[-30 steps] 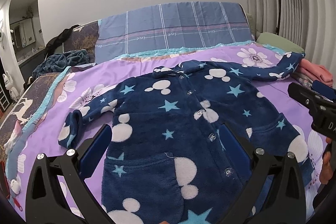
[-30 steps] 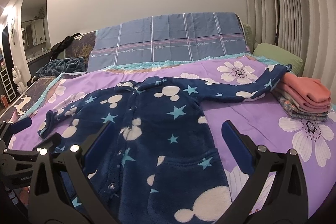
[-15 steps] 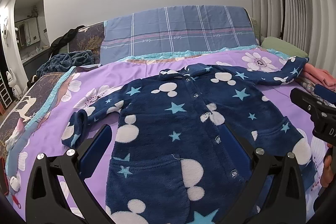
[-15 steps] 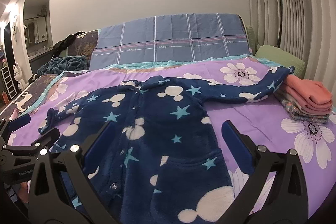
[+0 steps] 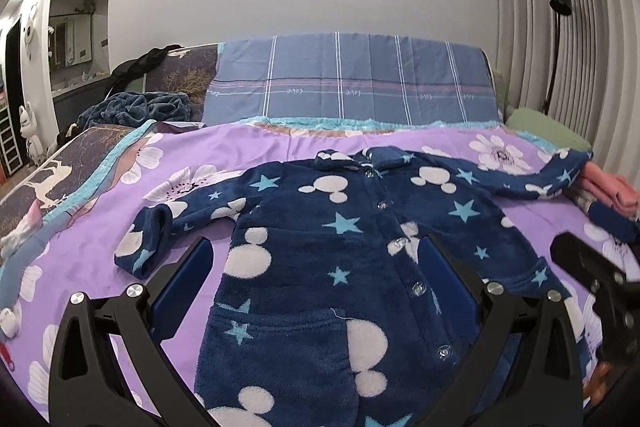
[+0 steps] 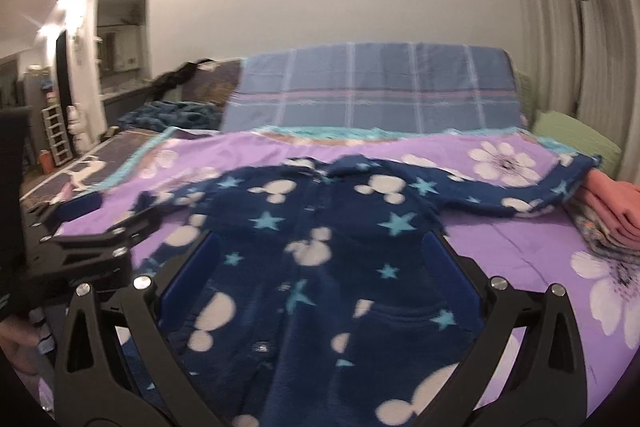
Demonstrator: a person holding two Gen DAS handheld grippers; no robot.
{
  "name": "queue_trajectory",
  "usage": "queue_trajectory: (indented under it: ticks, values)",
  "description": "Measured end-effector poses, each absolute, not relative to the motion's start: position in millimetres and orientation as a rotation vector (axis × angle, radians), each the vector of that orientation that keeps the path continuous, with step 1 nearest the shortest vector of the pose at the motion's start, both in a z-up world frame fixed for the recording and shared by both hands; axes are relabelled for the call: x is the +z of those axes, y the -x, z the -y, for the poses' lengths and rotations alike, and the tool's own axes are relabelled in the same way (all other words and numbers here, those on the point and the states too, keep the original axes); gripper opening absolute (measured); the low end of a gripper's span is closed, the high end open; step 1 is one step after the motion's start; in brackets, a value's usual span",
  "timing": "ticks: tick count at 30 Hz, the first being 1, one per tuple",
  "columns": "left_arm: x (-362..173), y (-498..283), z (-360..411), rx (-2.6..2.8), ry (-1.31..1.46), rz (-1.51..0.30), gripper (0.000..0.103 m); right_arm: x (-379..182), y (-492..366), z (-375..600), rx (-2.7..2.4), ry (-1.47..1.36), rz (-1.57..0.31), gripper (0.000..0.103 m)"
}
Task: Fold small clothes
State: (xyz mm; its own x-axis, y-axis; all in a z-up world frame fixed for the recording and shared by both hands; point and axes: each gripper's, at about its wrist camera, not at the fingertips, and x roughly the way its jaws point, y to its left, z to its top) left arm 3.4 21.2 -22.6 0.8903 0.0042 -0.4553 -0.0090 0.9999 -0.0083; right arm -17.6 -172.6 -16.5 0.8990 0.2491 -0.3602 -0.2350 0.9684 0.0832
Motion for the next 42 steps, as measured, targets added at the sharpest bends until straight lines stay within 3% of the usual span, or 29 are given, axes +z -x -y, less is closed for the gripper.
queue_trajectory:
  ticks: [12,42]
  values:
    - [-28,-9,-30,-0.012,0.0,-0.545,0.102,-18,4,193,0.248,-0.217,-0.458,0.101]
    - [-40,-17,-56,0.018,0.032,-0.572,0.102,-30,-3,171,0.213,-0.074,-0.477,0.101]
